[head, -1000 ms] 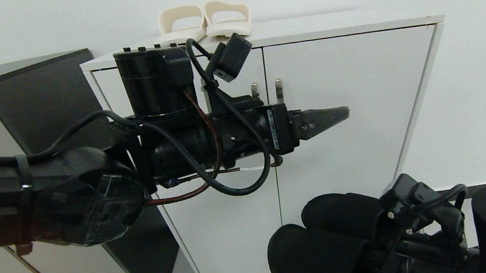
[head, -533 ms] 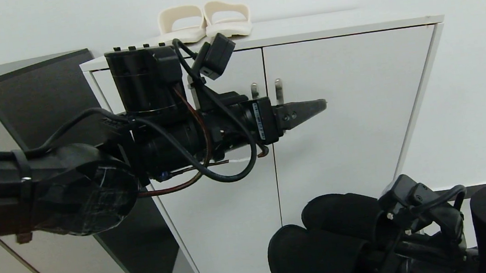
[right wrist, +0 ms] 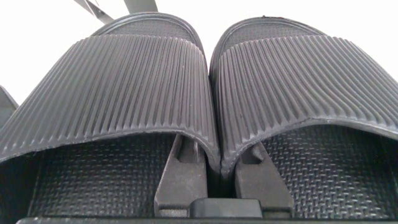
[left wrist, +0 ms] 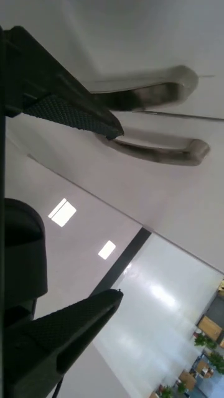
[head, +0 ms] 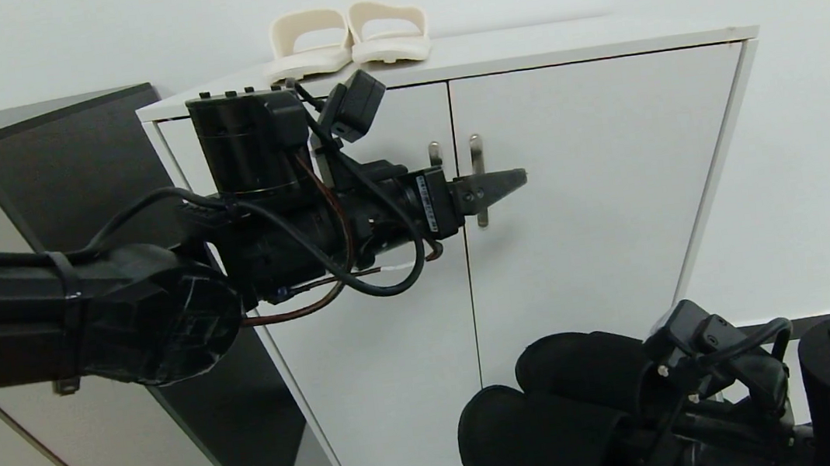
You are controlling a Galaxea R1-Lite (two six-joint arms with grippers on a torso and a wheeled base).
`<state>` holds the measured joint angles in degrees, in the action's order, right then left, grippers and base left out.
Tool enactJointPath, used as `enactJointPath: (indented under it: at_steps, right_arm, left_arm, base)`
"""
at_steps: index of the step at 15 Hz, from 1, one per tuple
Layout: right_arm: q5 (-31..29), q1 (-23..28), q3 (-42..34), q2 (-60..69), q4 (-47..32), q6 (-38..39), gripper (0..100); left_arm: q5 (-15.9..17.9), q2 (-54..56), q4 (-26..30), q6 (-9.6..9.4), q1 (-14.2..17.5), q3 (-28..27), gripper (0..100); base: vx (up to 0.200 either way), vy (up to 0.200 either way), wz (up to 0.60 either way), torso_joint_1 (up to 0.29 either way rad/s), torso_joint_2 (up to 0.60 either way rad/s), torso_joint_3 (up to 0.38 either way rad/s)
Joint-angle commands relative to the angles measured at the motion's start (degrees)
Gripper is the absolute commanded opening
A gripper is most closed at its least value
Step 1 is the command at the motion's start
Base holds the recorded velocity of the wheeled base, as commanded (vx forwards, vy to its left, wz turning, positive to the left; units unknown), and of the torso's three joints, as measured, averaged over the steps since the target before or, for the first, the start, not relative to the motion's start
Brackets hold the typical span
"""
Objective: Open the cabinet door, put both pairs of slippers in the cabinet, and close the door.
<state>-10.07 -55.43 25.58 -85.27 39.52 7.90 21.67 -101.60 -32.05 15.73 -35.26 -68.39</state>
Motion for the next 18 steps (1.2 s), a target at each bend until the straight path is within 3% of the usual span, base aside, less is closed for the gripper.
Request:
enactJointPath:
  at_steps: [1,12,13,18]
  right_arm:
    - [-0.04,-0.03,0.00,-0.24,0.03,0.01,0]
    - [-0.04,-0.03,0.00,-0.16,0.03,-0.08,0]
    - [0.05,-0.03,-0.26,-0.16,0.03,-0.08,0]
    - [3.57,-0.03,-1.58,0.46,0.03,-0.17,0]
  left_arm:
    - [-0.05,-1.68,-0.03,0.09,0.01,-1.22,100]
    - [-0.23,-7.30,0.14,0.36,0.01,-7.46,100]
    - [-0.23,-7.56,0.06,0.36,0.01,-7.46,0]
    - [-0.14,-6.77,-0.03,0.45,-0.34,-7.11,0]
  base:
    - [0.000,0.000,0.00,0.000,0.00,0.000]
    - [0.000,0.000,0.00,0.000,0.00,0.000]
    - [0.000,0.000,0.00,0.000,0.00,0.000]
    - [0.000,0.000,0.00,0.000,0.00,0.000]
